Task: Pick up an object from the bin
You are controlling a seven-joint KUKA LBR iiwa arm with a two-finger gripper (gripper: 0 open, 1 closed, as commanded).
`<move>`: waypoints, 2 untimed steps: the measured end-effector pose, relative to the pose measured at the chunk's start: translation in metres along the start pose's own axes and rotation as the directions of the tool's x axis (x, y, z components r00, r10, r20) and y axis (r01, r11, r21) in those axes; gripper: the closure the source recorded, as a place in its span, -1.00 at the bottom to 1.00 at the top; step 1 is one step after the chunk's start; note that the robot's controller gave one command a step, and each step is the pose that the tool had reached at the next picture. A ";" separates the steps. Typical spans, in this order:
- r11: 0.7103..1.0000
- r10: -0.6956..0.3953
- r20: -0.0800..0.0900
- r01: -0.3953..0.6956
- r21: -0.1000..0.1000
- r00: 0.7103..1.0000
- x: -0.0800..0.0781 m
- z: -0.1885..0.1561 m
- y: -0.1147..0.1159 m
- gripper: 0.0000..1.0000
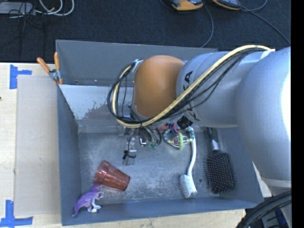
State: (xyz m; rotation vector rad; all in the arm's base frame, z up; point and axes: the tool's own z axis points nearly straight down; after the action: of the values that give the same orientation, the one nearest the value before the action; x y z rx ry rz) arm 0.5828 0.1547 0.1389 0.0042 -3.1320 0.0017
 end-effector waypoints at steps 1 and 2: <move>1.000 0.003 0.007 -0.003 -0.001 1.000 -0.002 -0.005 -0.001 -1.00; 0.997 -0.071 0.008 0.071 -0.002 0.997 -0.020 0.039 -0.040 -1.00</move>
Offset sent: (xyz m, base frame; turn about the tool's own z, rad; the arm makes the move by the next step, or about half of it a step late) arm 0.0274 -0.0670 -0.0689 -0.1046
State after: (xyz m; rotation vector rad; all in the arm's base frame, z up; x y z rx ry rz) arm 0.6022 0.1150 0.0996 0.1161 -3.1377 -0.0022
